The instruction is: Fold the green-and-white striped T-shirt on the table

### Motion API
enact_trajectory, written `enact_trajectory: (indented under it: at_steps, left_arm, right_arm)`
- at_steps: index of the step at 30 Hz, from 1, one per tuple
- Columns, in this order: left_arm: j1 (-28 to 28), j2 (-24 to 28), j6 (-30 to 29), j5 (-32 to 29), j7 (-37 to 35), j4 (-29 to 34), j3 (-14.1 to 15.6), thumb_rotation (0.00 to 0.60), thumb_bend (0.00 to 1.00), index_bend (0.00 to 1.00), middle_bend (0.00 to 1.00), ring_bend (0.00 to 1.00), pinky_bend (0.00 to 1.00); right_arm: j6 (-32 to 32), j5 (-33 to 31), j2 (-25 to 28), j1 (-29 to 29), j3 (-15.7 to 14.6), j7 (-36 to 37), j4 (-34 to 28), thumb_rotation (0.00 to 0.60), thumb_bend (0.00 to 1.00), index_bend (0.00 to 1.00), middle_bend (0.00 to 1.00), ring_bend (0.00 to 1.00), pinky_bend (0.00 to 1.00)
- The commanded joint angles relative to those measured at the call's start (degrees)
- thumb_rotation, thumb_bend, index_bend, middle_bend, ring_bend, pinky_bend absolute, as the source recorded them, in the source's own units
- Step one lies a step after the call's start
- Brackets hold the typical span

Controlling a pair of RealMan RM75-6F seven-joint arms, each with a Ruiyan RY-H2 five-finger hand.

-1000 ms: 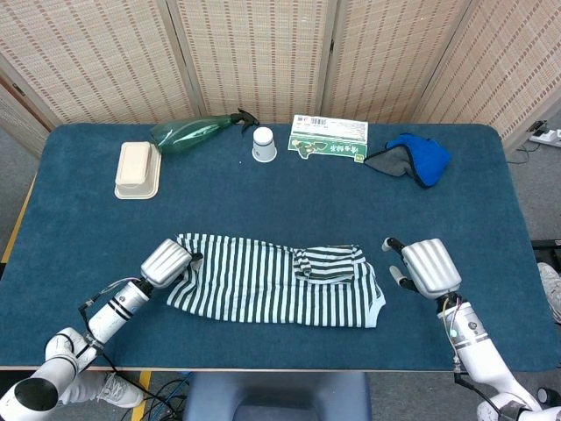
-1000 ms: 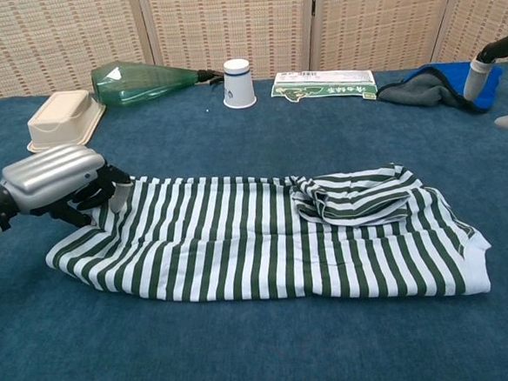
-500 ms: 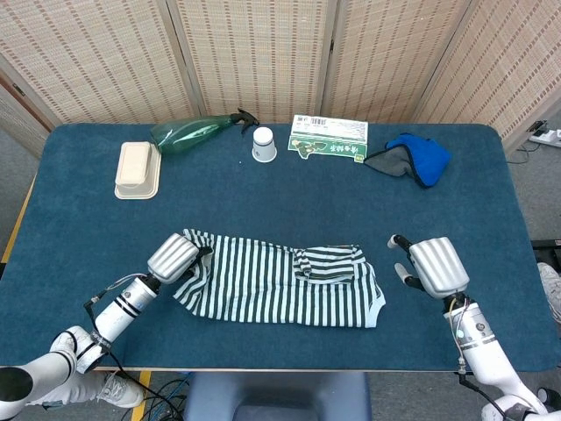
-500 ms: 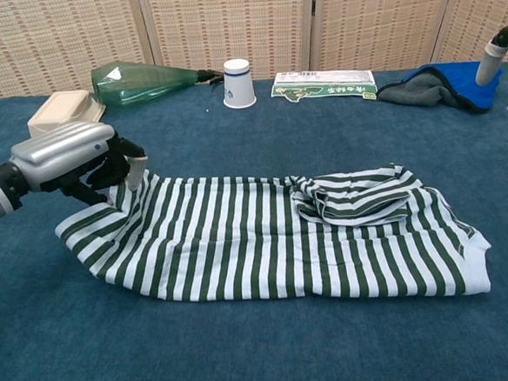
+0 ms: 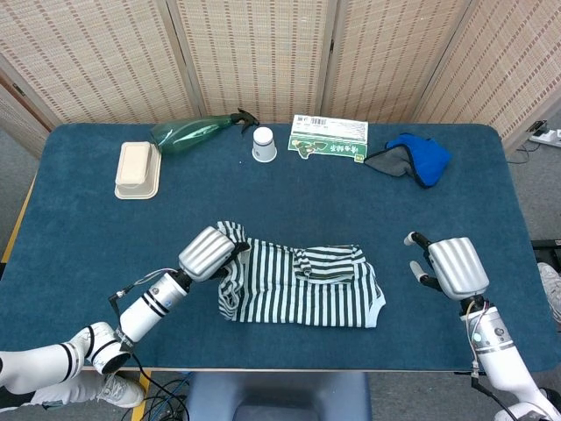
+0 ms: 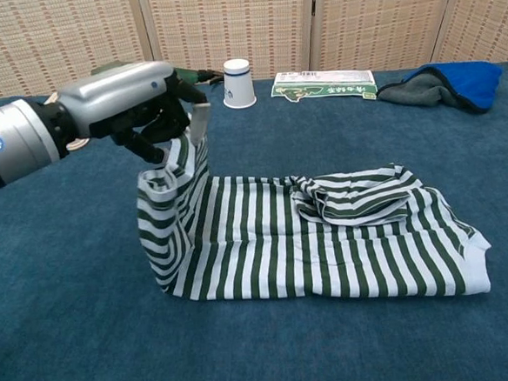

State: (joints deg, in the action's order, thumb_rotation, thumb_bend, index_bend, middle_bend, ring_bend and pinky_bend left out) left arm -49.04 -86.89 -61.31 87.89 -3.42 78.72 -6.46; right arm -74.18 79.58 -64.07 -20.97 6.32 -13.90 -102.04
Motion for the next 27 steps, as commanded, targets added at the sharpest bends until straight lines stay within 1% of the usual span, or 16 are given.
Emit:
enact_trajectory:
  at_steps: [1,12,20,27]
  left_arm:
    - [-1.9,1.3,3.0,-3.3,4.4,4.4,-2.7,0.6,0.52,0.58,0.9,0.82,0.95]
    - [-6.1,-0.6,8.9,-11.6,10.6,8.8,-7.6,0.6,0.52,0.57,0.9,0.82,0.95]
    - [-10.8,-5.5,12.3,-17.6,17.4,9.9,-9.9,0.6,0.52,0.56,0.9,0.82,0.95]
    - [-15.2,-10.8,14.1,-23.8,24.3,7.3,-10.9,0.6,0.52,0.56,0.9,0.82,0.95]
  right_arm:
    - [-0.1,0.2,0.3,0.3,-0.1,0.6,0.2,0.6,0.35,0.38,0.97,1.0,1.0]
    - [-1.5,0.8,1.6,1.7,0.1,2.3,0.6,0.6,0.35,0.38,0.97,1.0,1.0]
    - [-2.5,0.8,2.7,3.0,0.1,3.2,0.6,0.6,0.35,0.38,0.97,1.0,1.0]
    - [-2.5,0.6,3.3,3.6,0.1,3.9,0.7,0.6,0.35,0.38,0.97,1.0,1.0]
